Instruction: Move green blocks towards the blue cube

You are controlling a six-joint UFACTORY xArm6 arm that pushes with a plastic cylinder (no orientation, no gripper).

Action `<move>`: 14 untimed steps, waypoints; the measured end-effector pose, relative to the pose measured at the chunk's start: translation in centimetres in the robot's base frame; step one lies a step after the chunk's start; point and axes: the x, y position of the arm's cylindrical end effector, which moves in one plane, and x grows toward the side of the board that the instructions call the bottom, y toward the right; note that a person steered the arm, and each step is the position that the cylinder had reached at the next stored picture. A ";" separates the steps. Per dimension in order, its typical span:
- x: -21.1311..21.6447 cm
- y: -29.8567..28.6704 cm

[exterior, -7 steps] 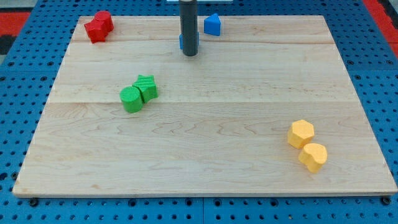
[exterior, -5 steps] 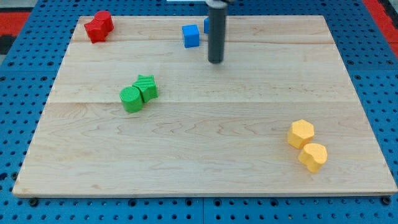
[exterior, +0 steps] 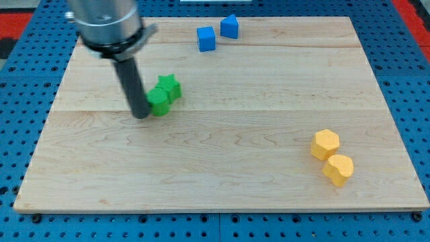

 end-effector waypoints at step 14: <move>-7.2 3.2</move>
